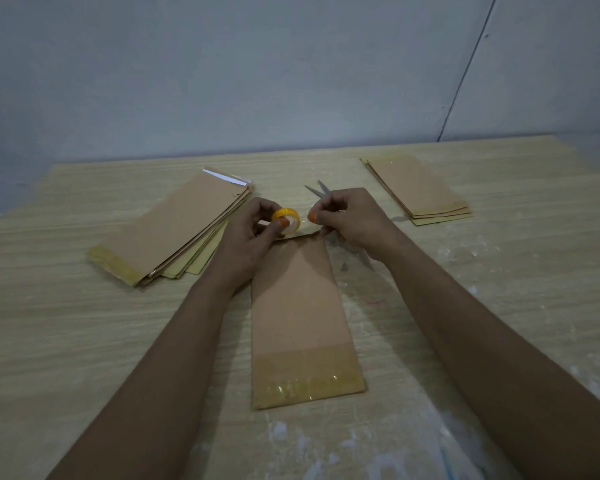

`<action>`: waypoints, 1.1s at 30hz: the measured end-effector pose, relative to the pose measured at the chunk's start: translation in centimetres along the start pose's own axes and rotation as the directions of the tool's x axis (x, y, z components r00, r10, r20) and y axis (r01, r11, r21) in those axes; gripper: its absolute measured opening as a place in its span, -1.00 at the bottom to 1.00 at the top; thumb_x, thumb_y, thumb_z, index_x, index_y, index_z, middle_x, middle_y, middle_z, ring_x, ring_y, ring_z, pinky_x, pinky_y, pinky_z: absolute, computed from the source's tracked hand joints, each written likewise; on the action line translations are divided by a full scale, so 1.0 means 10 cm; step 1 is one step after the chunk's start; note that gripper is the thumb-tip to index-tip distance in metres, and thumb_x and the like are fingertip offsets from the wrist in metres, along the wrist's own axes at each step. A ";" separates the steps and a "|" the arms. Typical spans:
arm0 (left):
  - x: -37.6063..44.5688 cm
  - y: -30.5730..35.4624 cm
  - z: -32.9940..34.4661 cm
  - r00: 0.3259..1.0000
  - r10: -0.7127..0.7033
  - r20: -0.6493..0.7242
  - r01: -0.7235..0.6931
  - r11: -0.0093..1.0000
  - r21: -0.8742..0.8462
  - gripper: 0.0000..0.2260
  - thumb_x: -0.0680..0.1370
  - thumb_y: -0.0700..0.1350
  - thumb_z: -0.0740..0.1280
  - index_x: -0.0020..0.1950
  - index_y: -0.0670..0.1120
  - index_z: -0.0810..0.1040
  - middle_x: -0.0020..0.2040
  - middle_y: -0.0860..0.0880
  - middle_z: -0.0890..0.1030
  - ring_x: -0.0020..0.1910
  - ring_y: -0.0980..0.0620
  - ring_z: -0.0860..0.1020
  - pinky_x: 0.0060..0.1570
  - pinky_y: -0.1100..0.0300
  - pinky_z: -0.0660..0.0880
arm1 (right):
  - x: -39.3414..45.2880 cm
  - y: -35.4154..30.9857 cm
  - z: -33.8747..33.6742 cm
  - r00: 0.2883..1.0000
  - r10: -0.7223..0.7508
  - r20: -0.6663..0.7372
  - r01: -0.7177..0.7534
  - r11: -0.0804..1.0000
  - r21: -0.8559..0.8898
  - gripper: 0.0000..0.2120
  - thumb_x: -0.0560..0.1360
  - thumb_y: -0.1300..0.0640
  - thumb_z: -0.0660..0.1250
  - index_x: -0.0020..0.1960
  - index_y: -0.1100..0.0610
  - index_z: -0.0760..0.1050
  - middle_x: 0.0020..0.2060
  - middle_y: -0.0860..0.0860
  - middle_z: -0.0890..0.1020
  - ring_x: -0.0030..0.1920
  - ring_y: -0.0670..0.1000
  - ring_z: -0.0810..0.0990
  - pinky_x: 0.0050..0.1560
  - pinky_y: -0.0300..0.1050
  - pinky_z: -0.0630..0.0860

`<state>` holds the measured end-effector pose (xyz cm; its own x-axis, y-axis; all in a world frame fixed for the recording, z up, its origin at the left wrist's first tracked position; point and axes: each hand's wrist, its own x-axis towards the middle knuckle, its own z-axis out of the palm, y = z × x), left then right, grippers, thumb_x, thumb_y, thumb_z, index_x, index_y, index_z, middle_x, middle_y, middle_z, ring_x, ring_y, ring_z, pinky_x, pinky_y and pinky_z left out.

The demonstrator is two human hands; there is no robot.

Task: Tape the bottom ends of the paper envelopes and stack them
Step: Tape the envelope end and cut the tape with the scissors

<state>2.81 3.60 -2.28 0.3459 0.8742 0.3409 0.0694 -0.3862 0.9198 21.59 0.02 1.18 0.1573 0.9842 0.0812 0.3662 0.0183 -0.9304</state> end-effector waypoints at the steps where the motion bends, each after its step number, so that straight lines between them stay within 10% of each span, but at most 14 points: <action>1: 0.00 0.00 0.00 1.000 0.002 -0.002 -0.002 1.000 0.007 -0.91 0.57 -0.25 0.40 -0.02 -0.09 0.52 -0.10 0.04 0.60 -0.17 0.18 0.54 -0.16 0.31 0.47 | 0.00 0.00 0.00 1.000 -0.006 -0.009 0.006 1.000 0.011 -0.96 0.48 0.32 0.44 -0.14 0.24 0.63 -0.37 0.02 0.62 -0.42 -0.09 0.60 -0.40 -0.34 0.46; 33: 0.02 -0.12 0.05 0.993 0.113 0.043 -0.121 0.914 0.387 -0.88 0.56 -0.25 0.35 0.07 -0.09 0.57 -0.05 0.05 0.57 -0.09 0.08 0.54 -0.06 0.34 0.44 | -0.08 -0.04 0.08 0.970 0.184 -0.160 -0.207 0.968 -0.140 -0.72 0.32 0.38 0.53 -0.03 0.32 0.52 -0.32 0.12 0.56 -0.62 -0.16 0.50 -0.59 -0.33 0.39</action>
<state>3.28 4.13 -3.38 0.3911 0.8115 0.4342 0.3836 -0.5726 0.7245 20.61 -0.59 1.19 0.3669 0.9296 -0.0356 0.4501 -0.2109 -0.8677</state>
